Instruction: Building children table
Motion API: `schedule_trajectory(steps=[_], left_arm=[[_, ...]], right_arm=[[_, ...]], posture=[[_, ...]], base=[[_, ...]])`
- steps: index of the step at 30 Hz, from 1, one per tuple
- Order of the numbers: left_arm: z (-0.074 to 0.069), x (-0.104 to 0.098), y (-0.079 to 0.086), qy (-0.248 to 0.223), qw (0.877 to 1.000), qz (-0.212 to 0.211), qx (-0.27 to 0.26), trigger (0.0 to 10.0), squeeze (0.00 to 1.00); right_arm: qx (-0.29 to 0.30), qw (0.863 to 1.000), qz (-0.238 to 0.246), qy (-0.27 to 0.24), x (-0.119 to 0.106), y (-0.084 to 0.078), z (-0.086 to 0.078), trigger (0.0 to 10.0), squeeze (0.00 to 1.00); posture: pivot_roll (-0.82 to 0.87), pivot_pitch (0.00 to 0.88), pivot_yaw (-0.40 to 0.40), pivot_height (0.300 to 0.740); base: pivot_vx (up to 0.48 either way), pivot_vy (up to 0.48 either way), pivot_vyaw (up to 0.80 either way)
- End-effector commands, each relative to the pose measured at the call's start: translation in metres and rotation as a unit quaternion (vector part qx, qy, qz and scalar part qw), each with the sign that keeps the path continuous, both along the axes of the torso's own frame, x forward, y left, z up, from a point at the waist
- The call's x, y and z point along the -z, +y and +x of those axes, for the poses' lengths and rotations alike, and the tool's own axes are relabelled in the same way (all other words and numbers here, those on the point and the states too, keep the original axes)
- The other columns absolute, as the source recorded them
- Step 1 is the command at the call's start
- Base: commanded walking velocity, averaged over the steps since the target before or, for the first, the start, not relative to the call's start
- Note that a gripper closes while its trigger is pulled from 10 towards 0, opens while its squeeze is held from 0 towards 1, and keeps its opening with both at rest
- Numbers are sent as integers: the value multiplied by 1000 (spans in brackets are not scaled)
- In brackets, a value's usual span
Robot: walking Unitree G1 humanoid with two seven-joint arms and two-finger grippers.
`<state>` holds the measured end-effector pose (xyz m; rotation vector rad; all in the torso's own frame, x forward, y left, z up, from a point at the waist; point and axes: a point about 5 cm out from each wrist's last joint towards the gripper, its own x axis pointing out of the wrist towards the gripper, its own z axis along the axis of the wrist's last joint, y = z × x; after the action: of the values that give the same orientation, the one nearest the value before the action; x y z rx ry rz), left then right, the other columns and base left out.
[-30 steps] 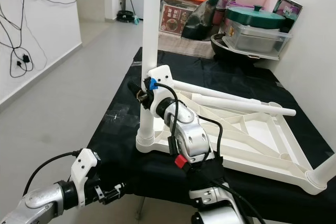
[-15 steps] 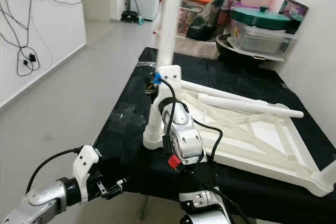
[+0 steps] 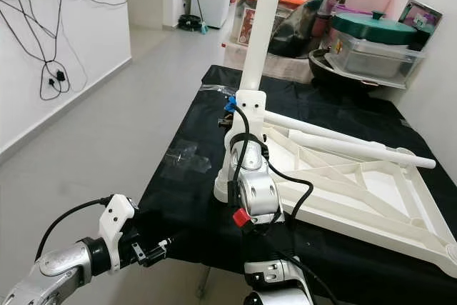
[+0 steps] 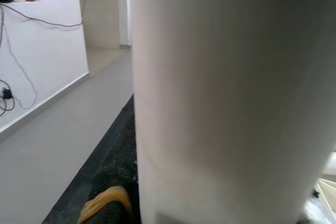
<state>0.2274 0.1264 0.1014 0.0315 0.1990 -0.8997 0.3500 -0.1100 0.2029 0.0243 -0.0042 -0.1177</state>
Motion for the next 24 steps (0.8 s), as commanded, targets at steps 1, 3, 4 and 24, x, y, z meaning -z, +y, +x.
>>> schedule_trajectory(steps=[1, 3, 4, 24], left_arm=[[2, 2, 0, 0, 1000, 5, -2, 10000, 0], [2, 2, 0, -2, 1000, 6, -3, 10000, 0], [2, 2, 0, -2, 1000, 6, -3, 10000, 0], [5, 2, 1, -4, 1000, 11, -6, 10000, 0]], right_arm=[[66, 996, -37, 57, 29, -24, -3, 10000, 0], [83, 995, -33, 51, 28, -26, -4, 10000, 0], [83, 995, -33, 51, 28, -26, -4, 10000, 0], [107, 994, -7, 30, 15, -27, -7, 10000, 0]], posture=[[58, 0, -137, 740], [58, 0, -133, 740], [58, 0, -133, 740], [52, 0, -123, 740]], base=[[0, 0, 0], [0, 0, 0], [0, 0, 0], [0, 0, 0]])
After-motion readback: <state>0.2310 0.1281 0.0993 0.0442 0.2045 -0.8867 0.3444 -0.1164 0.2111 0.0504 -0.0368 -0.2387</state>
